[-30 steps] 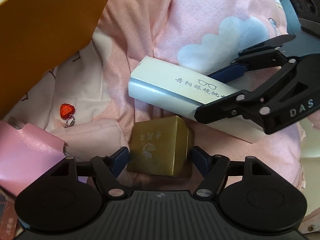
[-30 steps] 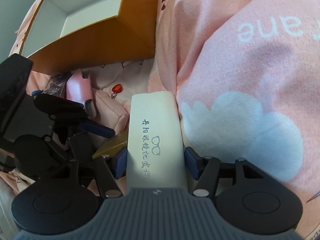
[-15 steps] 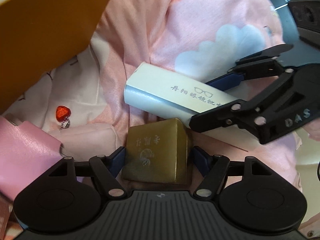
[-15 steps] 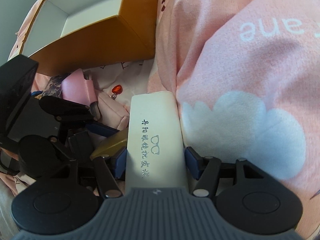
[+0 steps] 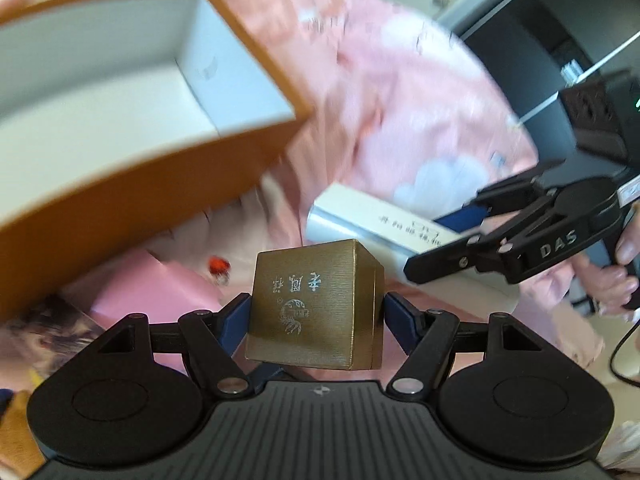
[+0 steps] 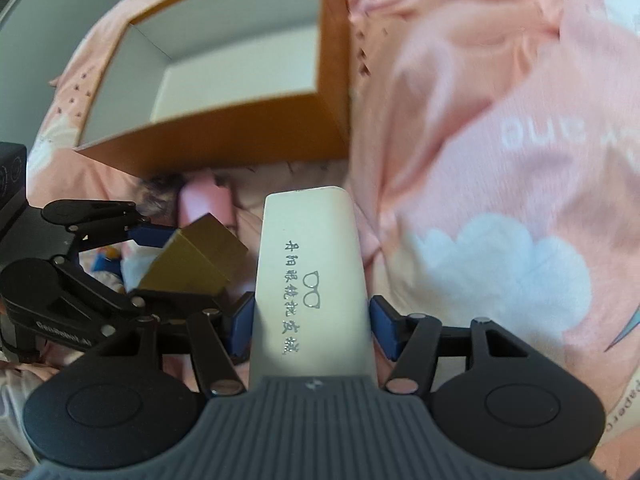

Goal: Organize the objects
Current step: 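Carry the glasses case and gold cube box over the shoebox with both grippers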

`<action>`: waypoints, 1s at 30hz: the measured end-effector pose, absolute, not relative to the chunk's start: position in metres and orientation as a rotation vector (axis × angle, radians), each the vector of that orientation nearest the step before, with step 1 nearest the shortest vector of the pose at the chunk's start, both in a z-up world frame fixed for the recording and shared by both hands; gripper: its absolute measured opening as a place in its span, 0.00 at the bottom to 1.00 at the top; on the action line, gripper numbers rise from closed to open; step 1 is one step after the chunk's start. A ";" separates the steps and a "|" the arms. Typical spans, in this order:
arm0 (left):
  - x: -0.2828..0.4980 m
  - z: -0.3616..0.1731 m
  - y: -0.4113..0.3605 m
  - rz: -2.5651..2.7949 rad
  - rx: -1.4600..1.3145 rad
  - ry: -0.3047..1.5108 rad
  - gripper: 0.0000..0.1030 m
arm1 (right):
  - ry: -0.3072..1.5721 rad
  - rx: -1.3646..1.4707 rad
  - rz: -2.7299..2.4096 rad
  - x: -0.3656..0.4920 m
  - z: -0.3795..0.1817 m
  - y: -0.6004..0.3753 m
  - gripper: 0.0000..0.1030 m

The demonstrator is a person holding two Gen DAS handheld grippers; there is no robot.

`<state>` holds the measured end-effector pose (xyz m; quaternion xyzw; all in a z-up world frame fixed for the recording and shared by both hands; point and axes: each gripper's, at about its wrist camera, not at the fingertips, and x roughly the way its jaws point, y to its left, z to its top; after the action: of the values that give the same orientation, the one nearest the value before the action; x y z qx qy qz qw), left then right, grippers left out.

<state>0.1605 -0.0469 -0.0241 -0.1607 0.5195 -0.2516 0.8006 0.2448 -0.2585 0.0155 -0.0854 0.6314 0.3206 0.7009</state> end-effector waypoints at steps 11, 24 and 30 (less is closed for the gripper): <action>0.166 0.043 0.021 -0.333 -0.342 0.894 0.80 | 1.178 -0.193 0.795 0.252 0.082 -0.204 0.61; 0.212 0.043 0.087 -0.127 -0.311 0.881 0.80 | 1.156 -0.195 0.765 0.335 0.028 -0.089 0.61; 0.216 0.043 0.113 -0.064 -0.323 0.871 0.80 | 1.281 -0.129 0.817 0.343 -0.021 -0.043 0.61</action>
<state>0.2158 0.1125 0.0432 -0.1558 0.4199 -0.0307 0.8936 0.3435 -0.0429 -0.0211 -0.0584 0.5803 0.3700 0.7231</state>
